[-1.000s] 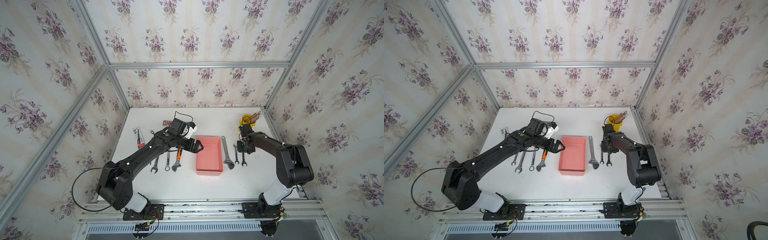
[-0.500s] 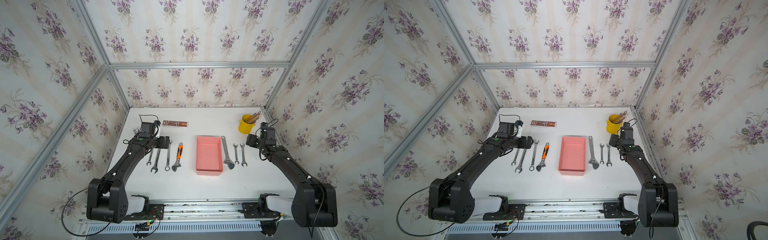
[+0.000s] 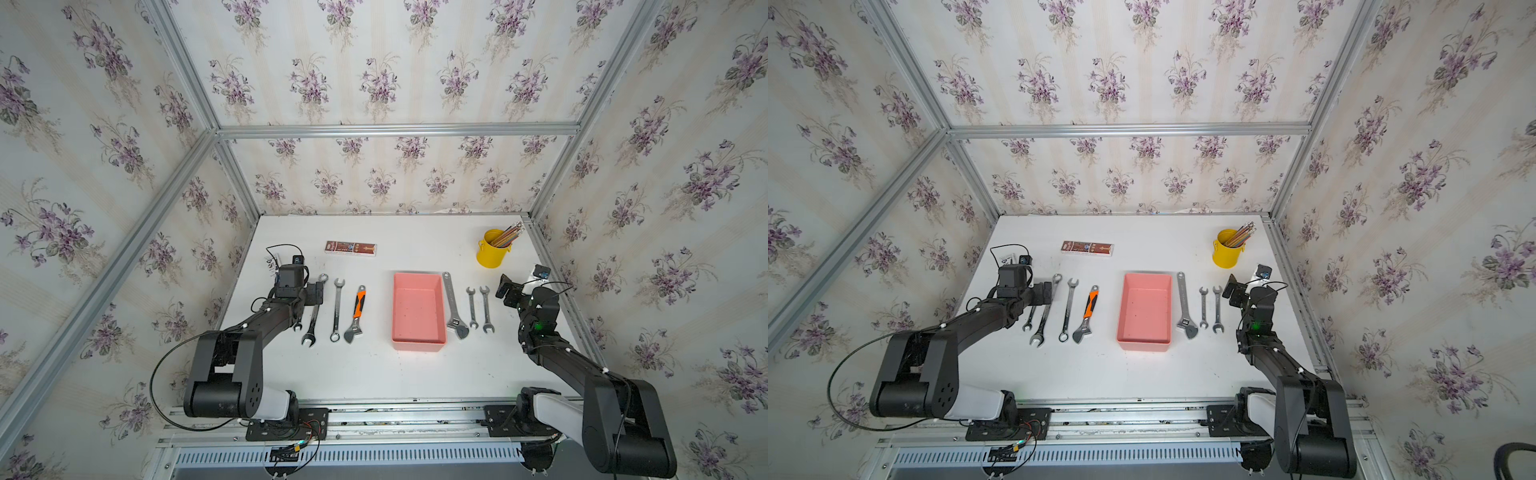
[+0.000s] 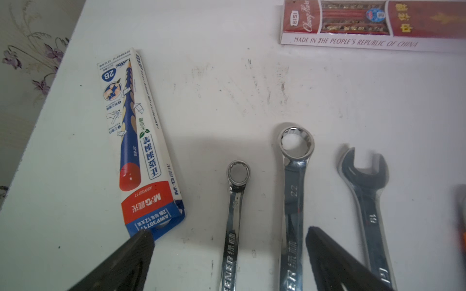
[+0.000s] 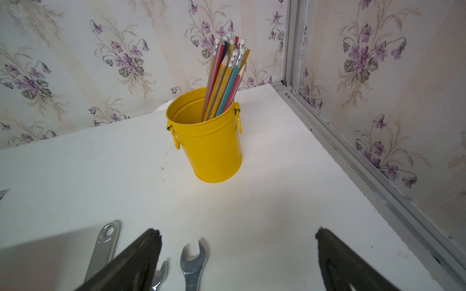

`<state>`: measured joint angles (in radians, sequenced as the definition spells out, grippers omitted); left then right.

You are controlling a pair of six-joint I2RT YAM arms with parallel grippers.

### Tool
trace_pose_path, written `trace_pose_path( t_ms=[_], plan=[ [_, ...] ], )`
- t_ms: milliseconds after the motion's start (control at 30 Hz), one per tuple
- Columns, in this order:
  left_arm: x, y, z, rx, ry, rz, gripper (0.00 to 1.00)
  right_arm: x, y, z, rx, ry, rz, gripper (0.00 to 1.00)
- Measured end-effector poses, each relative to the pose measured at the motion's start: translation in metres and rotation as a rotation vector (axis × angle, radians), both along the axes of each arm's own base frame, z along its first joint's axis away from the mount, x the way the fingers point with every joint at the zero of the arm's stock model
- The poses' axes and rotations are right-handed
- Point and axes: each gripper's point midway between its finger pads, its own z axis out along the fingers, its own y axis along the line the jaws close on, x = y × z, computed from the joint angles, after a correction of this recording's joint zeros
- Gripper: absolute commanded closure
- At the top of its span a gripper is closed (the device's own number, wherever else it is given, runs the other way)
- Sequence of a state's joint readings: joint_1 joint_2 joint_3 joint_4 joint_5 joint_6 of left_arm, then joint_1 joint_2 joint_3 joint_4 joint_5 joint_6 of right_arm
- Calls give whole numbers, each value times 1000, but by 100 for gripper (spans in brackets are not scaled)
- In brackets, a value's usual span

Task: Take out the wrench from the storage box
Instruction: Reset both arms

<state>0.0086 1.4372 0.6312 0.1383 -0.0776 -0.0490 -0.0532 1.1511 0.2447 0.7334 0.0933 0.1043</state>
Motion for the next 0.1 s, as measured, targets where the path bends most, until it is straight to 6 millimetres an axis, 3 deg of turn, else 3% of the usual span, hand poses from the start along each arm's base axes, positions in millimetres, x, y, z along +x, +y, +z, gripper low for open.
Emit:
trace_pose_path(
  t_ms=[100],
  plan=[
    [6,6,9,-4,-61,9,1,2,1,8,-7,-62,7,0]
  ],
)
